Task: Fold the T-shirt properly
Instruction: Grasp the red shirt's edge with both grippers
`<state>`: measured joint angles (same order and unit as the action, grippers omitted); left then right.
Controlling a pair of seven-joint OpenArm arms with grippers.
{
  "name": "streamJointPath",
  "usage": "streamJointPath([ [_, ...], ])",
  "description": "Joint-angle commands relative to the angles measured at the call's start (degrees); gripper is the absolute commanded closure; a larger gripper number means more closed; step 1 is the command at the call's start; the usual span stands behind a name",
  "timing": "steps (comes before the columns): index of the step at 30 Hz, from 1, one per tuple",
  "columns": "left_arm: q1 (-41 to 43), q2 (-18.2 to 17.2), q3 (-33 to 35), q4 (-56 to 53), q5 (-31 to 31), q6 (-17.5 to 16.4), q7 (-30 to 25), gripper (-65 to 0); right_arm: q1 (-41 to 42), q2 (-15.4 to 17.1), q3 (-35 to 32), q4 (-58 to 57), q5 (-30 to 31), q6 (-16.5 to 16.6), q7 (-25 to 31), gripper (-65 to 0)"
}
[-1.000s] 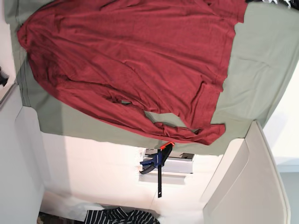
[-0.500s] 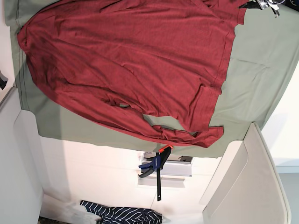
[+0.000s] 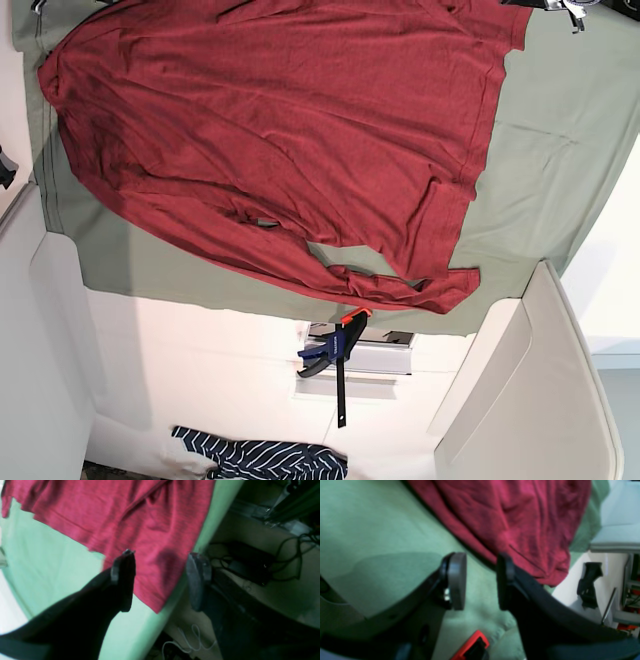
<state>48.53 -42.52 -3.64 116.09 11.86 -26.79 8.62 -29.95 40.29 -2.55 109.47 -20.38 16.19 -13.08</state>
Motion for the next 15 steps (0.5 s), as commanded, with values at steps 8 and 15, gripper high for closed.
streamJointPath([
  [8, -6.8, -0.7, 4.9, -4.1, 1.3, 0.7, -0.5, -36.1, 3.7, 1.0, 0.4, -0.6, 0.7, 1.0, 1.1, -20.8],
  [15, -7.6, -0.7, 6.4, -4.7, 1.7, 0.7, -0.3, -36.1, 6.8, 0.9, 0.0, -3.8, 2.4, 3.6, 2.2, -20.8],
])
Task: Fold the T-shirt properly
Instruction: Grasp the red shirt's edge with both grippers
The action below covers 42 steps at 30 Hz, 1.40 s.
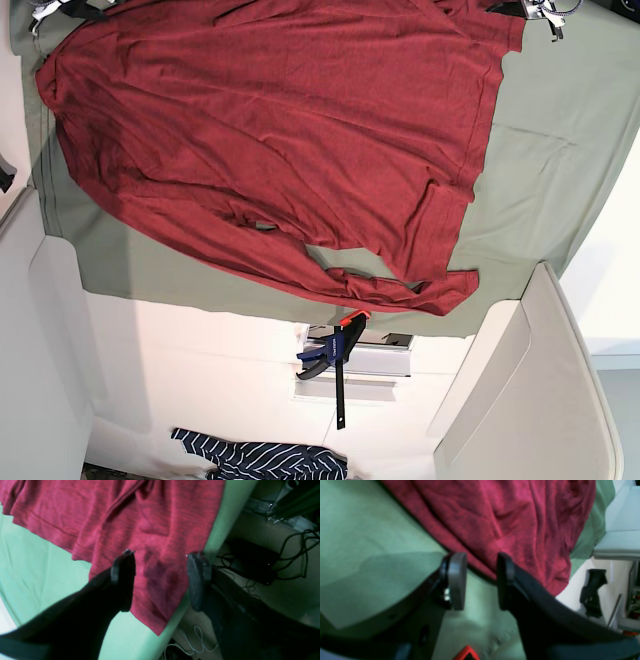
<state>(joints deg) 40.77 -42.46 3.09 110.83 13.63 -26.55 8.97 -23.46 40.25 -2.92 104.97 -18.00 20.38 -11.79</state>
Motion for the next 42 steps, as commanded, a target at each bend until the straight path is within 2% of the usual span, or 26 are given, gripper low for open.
streamJointPath([
  [1, 0.0, -0.7, -0.3, 0.4, 0.0, 0.6, -0.6, -36.1, 0.4, 1.0, 0.4, 0.6, 0.1, -0.9, 0.9, -20.9],
  [12, -2.4, -0.7, -0.3, -2.1, 0.0, 0.0, -1.5, -36.1, 2.8, 0.9, 0.4, -0.4, 3.6, -0.8, 0.9, -20.9],
  [21, -3.8, -0.7, -0.3, -3.7, -0.1, -0.1, -1.8, -36.1, 3.1, 0.9, 0.1, -3.4, 3.7, -0.6, 1.6, -20.9],
  [23, -3.8, -0.7, 0.0, -3.7, 0.2, -1.9, -1.8, -35.7, 3.4, 0.9, -0.1, -4.0, 3.7, -0.6, 1.7, -20.9],
  [25, -3.8, -0.7, 0.0, -3.7, 0.2, -3.2, -2.1, -30.5, 4.0, 0.9, -0.6, -4.7, 3.7, -0.5, 1.7, -20.8],
  [30, -3.8, -0.7, 0.0, -3.7, -0.1, -3.3, -2.1, -1.2, 6.6, 0.7, -1.7, -7.5, 3.7, -0.7, 1.7, -20.8],
  [37, -3.8, -0.7, 0.0, -3.7, -1.4, -3.3, -2.4, 0.0, 7.9, 0.5, -1.7, -8.0, 4.1, -0.9, 1.7, -9.8],
  [39, -3.8, -0.7, 0.0, -3.7, -1.4, -3.3, -2.4, 0.0, 7.9, 0.5, -1.7, -8.0, 4.1, -0.9, 1.7, -0.9],
  [42, -4.0, -0.7, 0.0, -3.7, -1.6, -3.3, -2.4, 0.0, 7.9, 0.5, -1.7, -8.0, 4.0, -0.9, 1.6, 0.0],
])
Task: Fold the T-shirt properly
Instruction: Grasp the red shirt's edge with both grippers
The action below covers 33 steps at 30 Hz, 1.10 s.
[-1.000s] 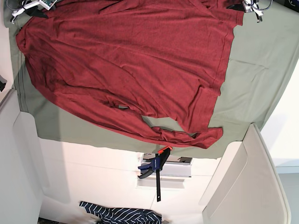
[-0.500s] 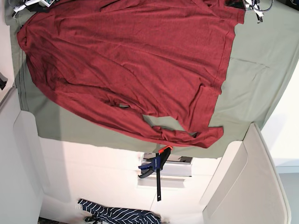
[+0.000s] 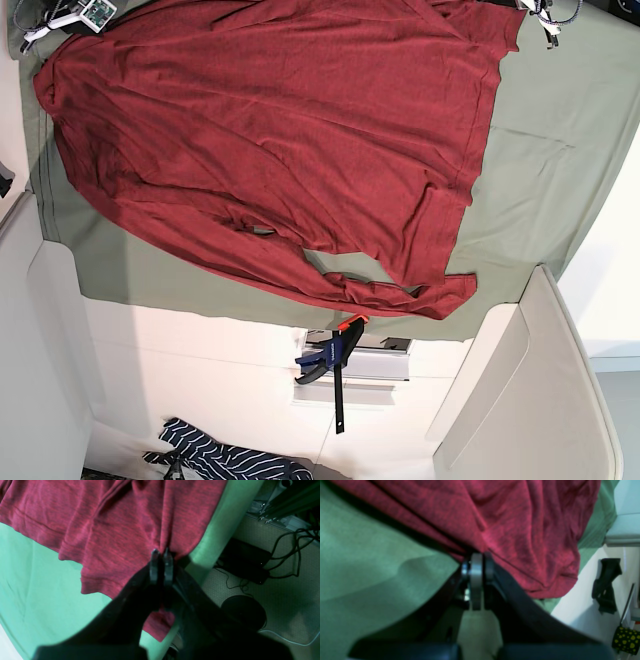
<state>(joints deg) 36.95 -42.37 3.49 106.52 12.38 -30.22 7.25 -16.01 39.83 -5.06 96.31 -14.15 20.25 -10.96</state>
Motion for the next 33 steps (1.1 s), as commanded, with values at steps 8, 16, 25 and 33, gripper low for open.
streamJointPath([
  [8, -0.1, -0.8, -0.5, 2.9, -1.0, 0.1, 0.3, 0.0, -0.3, 1.0, 0.4, 1.0, 0.1, -0.8, -0.4, 0.0],
  [16, 2.5, -0.8, -0.6, 10.0, -1.0, -2.2, 6.2, 0.0, -8.5, 1.1, 1.9, 8.5, 0.0, -4.5, -3.9, 0.0],
  [25, 8.3, -0.9, -4.0, 15.0, 0.6, -2.2, 9.5, 0.0, -14.5, 1.1, 15.5, 10.1, 5.8, 1.1, -5.5, 0.0],
  [33, 11.6, -0.8, -9.0, 23.0, -1.4, -3.5, 9.4, 0.0, -16.5, 1.1, 23.4, 12.0, 14.8, 4.7, -5.6, 0.0],
])
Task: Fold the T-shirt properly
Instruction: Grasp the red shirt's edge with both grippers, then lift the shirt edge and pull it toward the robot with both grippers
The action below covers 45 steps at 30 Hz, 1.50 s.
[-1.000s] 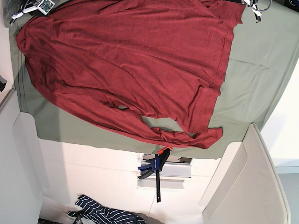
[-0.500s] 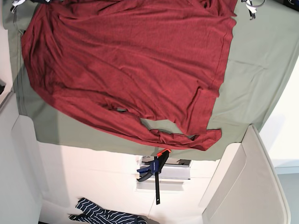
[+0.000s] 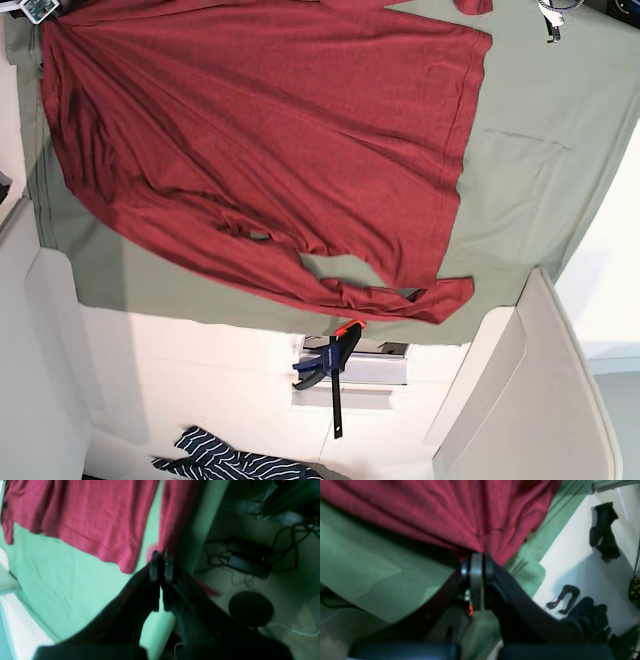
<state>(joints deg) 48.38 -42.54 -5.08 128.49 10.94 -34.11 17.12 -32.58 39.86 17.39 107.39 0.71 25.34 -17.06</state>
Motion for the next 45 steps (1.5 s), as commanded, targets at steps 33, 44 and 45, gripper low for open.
streamJointPath([
  [33, -43.3, 2.7, 13.9, -28.1, -4.9, -4.3, -7.5, 0.0, 26.2, -3.6, -11.4, -14.3, 1.0, 2.9, 0.5, 0.0],
  [44, -39.8, 1.2, 13.9, -27.9, -20.3, -5.9, 7.5, -48.3, 26.2, -3.5, -11.4, -14.3, 3.1, 2.5, 0.5, -20.1],
  [45, -39.4, 0.8, 13.9, -27.9, -21.6, -5.9, 9.8, -48.2, 26.2, -3.4, -11.4, -14.3, 3.4, 2.5, 0.6, -24.0],
])
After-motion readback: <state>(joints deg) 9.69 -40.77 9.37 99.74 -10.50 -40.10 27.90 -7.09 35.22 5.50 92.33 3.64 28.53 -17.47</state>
